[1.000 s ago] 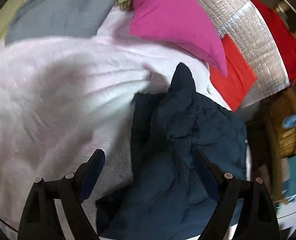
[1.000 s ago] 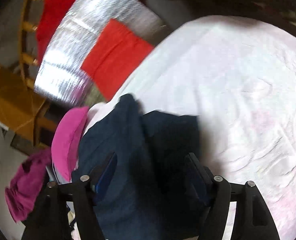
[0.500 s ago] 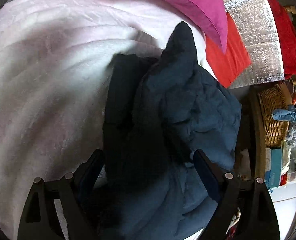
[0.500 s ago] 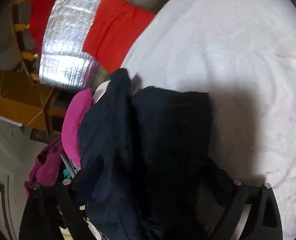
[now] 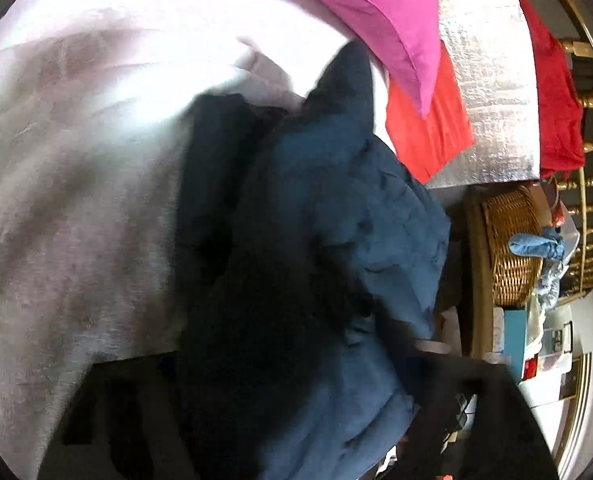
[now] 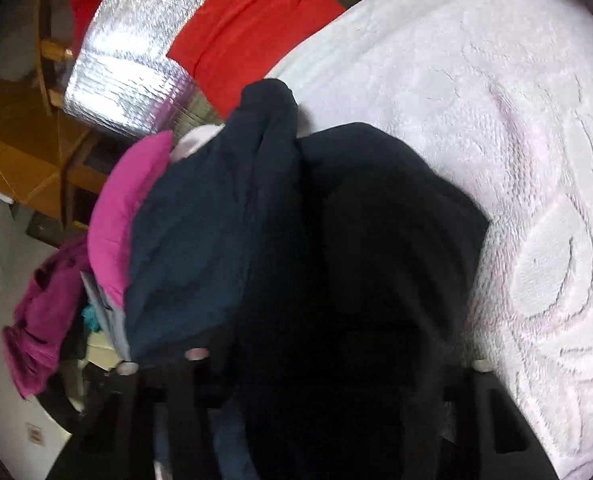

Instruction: Fold large clothes

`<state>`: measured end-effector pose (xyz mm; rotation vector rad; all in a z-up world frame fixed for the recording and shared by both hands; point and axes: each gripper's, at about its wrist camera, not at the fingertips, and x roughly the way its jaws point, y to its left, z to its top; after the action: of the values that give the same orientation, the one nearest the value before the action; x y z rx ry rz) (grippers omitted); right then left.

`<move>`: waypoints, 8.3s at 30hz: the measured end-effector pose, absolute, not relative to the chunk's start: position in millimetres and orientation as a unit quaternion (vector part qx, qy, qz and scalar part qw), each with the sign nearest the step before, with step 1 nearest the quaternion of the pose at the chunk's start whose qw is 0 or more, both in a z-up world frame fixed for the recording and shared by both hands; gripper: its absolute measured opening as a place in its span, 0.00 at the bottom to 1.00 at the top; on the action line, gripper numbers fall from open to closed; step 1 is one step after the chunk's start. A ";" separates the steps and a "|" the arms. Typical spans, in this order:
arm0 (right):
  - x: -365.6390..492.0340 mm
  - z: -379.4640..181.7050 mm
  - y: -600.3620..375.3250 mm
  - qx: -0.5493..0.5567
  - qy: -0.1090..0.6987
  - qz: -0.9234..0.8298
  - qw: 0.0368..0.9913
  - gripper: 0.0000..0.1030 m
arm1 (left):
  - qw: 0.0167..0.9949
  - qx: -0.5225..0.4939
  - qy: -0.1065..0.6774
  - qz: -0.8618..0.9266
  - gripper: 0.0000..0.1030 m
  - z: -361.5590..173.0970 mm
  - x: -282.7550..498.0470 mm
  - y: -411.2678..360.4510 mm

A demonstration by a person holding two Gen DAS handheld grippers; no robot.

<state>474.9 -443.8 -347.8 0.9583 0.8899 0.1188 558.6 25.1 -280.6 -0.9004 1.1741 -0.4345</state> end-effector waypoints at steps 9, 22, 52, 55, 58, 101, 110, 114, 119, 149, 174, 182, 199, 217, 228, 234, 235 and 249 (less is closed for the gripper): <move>451.3 -313.2 -437.2 0.436 0.376 0.049 0.816 0.32 | 0.730 -0.423 0.494 -0.209 0.30 -257.9 539.3 38.1; 411.3 -314.6 -436.2 0.459 0.401 0.055 0.791 0.32 | 0.723 -0.421 0.506 -0.211 0.30 -244.7 490.6 45.3; 448.4 -293.0 -467.8 0.411 0.378 -0.028 0.829 0.70 | 0.812 -0.321 0.472 -0.126 0.74 -223.4 538.5 42.7; 458.7 -298.2 -461.7 0.412 0.373 -0.039 0.830 0.70 | 0.809 -0.318 0.479 -0.121 0.74 -231.3 551.9 34.8; 467.4 -307.6 -463.4 0.418 0.367 -0.036 0.830 0.70 | 0.816 -0.308 0.473 -0.124 0.73 -236.5 553.6 34.8; 463.6 -292.8 -355.6 0.226 0.437 -0.010 0.870 0.42 | 0.862 -0.058 0.491 -0.115 0.64 -234.5 507.7 -69.4; 491.3 -242.3 -305.3 0.214 0.388 0.045 0.895 0.42 | 0.888 -0.084 0.438 -0.115 0.65 -203.8 479.1 -43.7; 532.7 -251.5 -291.1 0.209 0.417 0.028 0.884 0.42 | 0.897 -0.067 0.424 -0.108 0.66 -201.1 464.1 -35.3; 567.7 -296.1 -300.5 0.254 0.489 0.020 0.834 0.41 | 0.900 -0.050 0.421 -0.099 0.66 -199.2 457.0 -30.0; 321.5 -273.4 -395.2 0.288 0.389 -0.012 0.875 0.56 | 0.903 -0.009 0.422 -0.076 0.70 -209.4 366.1 -34.3; 307.7 -270.1 -374.1 0.281 0.389 0.031 0.877 0.52 | 0.936 0.026 0.349 -0.037 0.70 -187.9 330.6 -20.2; 332.1 -287.5 -347.5 0.249 0.433 0.028 0.866 0.53 | 0.934 0.038 0.354 -0.023 0.70 -194.1 331.8 -19.1; 316.8 -299.4 -417.7 0.320 0.408 -0.055 0.853 0.53 | 0.895 -0.011 0.446 0.011 0.74 -237.9 377.8 17.5; 302.1 -273.0 -430.1 0.264 0.350 -0.105 0.893 0.77 | 0.927 -0.008 0.374 0.023 0.75 -202.0 365.4 23.4; 313.9 -282.2 -424.7 0.226 0.386 -0.111 0.888 0.22 | 0.941 0.008 0.338 0.014 0.75 -187.9 354.2 16.5; 319.4 -293.6 -427.0 0.213 0.419 -0.129 0.873 0.16 | 0.945 0.015 0.327 0.015 0.75 -184.3 350.4 15.0; 321.4 -295.2 -423.9 0.199 0.424 -0.130 0.874 0.16 | 0.945 0.014 0.326 0.016 0.75 -183.5 350.2 15.4; 301.4 -268.7 -432.9 0.257 0.357 -0.108 0.892 0.62 | 0.945 0.025 0.326 0.021 0.75 -185.0 351.4 13.2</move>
<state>301.4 -432.9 -268.7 0.5326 0.7412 -0.2248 351.4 13.2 -185.0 0.0508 0.6649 0.0436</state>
